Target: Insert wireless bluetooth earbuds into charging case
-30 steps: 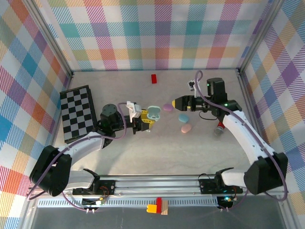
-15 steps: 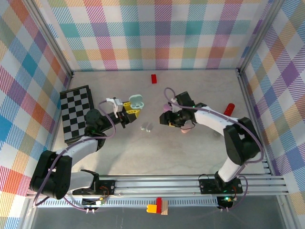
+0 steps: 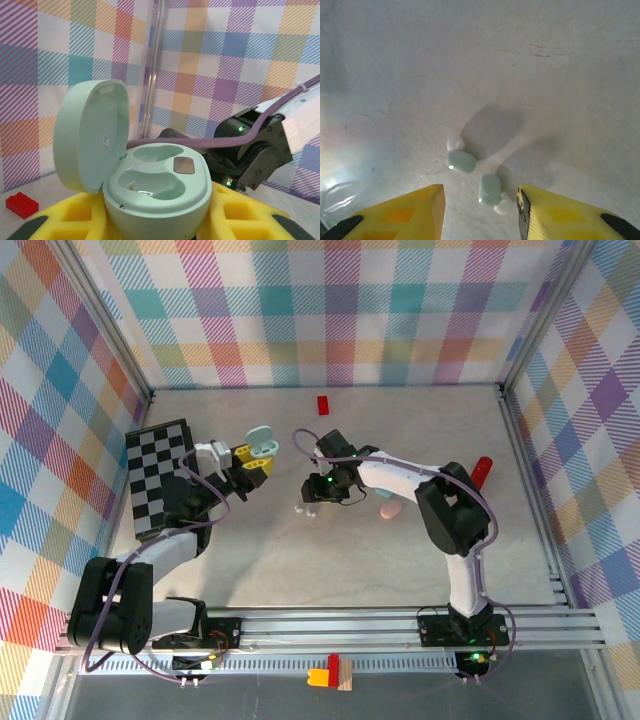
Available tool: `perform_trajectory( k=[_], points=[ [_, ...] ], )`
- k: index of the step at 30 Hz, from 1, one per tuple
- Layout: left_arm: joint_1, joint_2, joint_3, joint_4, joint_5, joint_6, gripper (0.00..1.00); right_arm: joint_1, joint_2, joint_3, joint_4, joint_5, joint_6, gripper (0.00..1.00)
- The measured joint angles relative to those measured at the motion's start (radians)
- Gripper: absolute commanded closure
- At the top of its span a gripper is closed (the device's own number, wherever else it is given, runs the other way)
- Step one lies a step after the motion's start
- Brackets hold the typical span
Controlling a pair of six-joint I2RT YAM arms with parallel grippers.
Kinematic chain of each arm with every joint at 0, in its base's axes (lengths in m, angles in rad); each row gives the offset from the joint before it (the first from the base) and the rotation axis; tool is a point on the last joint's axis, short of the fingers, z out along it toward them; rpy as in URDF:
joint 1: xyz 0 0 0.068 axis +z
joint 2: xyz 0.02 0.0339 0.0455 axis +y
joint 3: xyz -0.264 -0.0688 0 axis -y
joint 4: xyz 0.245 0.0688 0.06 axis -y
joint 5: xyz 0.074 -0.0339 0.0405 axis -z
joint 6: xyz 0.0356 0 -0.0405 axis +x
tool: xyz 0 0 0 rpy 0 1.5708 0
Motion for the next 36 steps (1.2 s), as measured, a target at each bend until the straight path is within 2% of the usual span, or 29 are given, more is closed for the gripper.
perform_trajectory(
  k=[7, 14, 20, 24, 28, 36],
  points=[
    [0.008, 0.004, -0.005, 0.007, 0.012, -0.012, 0.7, 0.024, 0.097, 0.073, -0.067, 0.007, -0.036, 0.63],
    [0.008, 0.009, -0.005, 0.008, 0.026, -0.016, 0.69, 0.032, 0.111, 0.094, -0.101, 0.007, -0.058, 0.73],
    [0.008, 0.01, -0.005, 0.008, 0.027, -0.016, 0.69, 0.034, 0.113, 0.101, -0.113, 0.001, -0.069, 0.73],
    [0.008, 0.012, -0.005, 0.008, 0.027, -0.016, 0.69, 0.038, 0.113, 0.101, -0.128, 0.0, -0.085, 0.78],
    [0.008, 0.017, -0.005, 0.008, 0.033, -0.018, 0.69, 0.038, 0.113, 0.102, -0.137, 0.005, -0.097, 0.79],
    [0.008, 0.017, -0.006, 0.008, 0.035, -0.019, 0.69, 0.028, 0.095, 0.105, -0.219, 0.066, -0.176, 0.79]
  ],
)
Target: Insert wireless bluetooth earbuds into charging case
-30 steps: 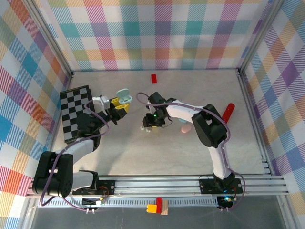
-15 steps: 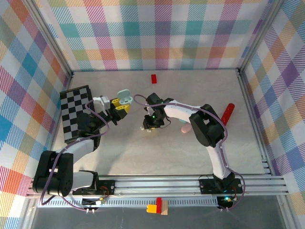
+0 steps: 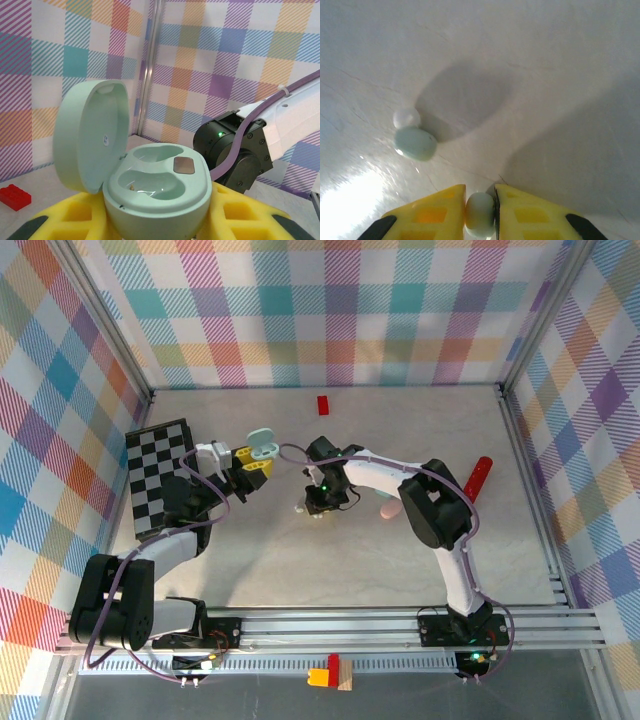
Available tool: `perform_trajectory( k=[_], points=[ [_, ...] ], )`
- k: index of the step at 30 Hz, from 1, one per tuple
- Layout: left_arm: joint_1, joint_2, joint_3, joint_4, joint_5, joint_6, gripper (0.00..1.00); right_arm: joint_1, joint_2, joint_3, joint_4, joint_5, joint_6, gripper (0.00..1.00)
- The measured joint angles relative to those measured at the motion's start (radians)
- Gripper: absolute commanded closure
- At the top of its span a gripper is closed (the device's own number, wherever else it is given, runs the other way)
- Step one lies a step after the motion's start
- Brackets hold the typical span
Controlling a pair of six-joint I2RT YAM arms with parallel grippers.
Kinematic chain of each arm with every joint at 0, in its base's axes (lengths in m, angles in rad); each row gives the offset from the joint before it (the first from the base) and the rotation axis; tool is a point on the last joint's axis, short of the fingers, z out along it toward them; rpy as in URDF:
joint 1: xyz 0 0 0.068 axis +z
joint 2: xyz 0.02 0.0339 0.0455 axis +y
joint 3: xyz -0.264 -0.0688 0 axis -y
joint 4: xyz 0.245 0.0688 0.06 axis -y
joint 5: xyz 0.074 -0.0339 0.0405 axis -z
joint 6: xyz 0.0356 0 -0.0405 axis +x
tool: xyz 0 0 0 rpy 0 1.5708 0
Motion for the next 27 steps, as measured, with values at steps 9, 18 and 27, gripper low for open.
perform_trajectory(
  k=[9, 18, 27],
  points=[
    [0.0, 0.0, -0.006, 0.0, 0.0, 0.0, 0.69, -0.084, -0.09, -0.113, -0.094, 0.068, -0.104, 0.79],
    [0.0, 0.0, -0.006, 0.0, -0.001, 0.001, 0.69, -0.101, -0.111, -0.132, -0.152, 0.181, -0.172, 0.63],
    [0.0, -0.016, -0.006, -0.008, -0.002, 0.013, 0.69, -0.077, -0.205, -0.167, -0.148, 0.332, -0.149, 0.42]
  ],
)
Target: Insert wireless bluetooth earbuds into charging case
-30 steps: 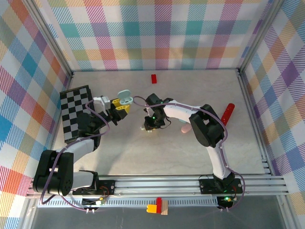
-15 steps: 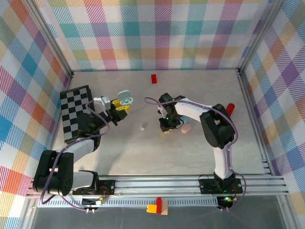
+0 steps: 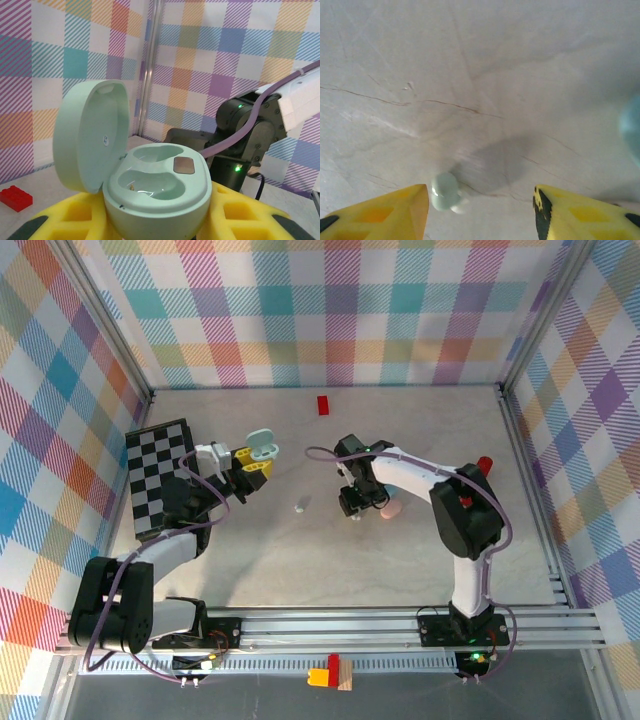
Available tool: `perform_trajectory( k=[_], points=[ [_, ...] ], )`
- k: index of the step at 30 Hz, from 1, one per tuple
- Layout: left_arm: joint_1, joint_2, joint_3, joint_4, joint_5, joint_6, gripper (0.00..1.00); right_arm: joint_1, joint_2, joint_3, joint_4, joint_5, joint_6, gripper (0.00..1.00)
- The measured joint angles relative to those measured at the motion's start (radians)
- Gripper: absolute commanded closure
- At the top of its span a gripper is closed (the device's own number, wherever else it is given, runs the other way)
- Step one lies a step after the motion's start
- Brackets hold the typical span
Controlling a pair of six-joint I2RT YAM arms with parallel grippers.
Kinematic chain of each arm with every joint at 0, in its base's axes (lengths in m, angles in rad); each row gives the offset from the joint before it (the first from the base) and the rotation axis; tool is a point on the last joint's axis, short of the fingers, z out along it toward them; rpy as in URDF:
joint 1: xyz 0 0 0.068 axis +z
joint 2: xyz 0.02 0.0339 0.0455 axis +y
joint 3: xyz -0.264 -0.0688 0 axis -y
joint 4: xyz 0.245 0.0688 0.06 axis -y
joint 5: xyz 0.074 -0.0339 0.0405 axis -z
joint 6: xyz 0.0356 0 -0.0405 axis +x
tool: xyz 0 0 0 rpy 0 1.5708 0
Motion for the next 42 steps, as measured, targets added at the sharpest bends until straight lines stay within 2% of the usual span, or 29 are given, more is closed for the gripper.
perform_trajectory(
  k=[9, 17, 25, 42],
  points=[
    [0.008, -0.02, 0.0, -0.033, -0.011, 0.026, 0.7, 0.136, -0.035, 0.0, -0.014, 0.25, 0.094, 0.49],
    [0.038, -0.153, 0.0, -0.194, -0.069, 0.143, 0.7, 0.246, 0.034, 0.018, -0.049, 0.415, 0.163, 0.59],
    [0.05, -0.178, 0.0, -0.247, -0.113, 0.18, 0.7, 0.262, 0.098, 0.034, -0.063, 0.463, 0.185, 0.63],
    [0.05, -0.165, 0.0, -0.248, -0.113, 0.179, 0.69, 0.262, 0.156, 0.065, -0.067, 0.485, 0.18, 0.72]
  ],
)
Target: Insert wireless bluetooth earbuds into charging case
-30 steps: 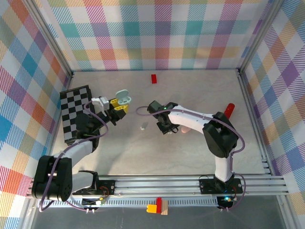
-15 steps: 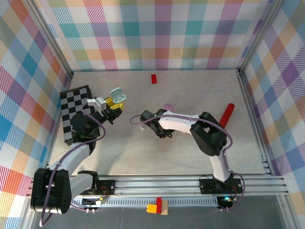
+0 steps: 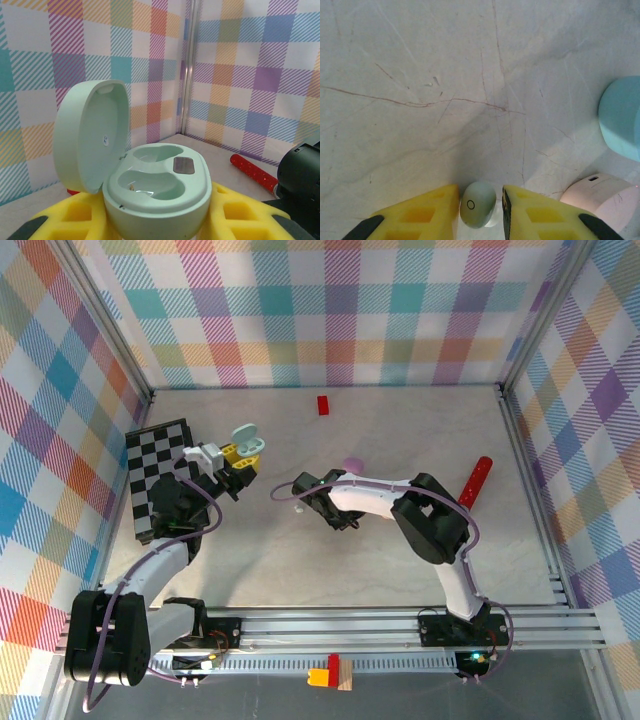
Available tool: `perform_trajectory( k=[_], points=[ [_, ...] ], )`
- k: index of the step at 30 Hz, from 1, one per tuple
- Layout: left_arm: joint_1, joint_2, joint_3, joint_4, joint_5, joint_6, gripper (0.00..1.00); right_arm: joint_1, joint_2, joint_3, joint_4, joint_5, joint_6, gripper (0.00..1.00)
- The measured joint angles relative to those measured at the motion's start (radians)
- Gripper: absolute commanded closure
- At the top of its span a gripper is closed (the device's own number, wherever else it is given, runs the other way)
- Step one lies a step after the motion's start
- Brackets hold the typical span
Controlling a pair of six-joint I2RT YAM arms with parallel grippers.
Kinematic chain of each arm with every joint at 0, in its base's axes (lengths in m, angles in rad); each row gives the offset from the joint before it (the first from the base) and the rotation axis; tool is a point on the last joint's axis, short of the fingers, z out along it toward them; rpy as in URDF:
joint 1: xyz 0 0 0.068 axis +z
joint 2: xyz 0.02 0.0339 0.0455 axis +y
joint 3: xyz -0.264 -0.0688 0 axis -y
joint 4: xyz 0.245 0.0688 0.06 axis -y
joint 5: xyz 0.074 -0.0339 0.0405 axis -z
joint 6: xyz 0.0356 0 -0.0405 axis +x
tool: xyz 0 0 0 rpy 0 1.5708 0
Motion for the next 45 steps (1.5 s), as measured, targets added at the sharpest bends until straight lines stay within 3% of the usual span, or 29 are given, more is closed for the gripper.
perform_trajectory(
  k=[26, 36, 45],
  points=[
    [0.0, 0.013, 0.0, 0.006, 0.017, -0.001, 0.69, -0.019, -0.002, 0.01, -0.006, -0.048, 0.008, 0.8],
    [-0.006, 0.07, 0.003, -0.002, 0.046, -0.006, 0.69, -0.079, -0.215, -0.101, 0.084, -0.264, 0.008, 0.79],
    [-0.093, 0.071, 0.063, -0.134, 0.046, 0.089, 0.69, -0.154, -0.406, -0.124, 0.156, -0.476, 0.025, 0.79]
  ],
)
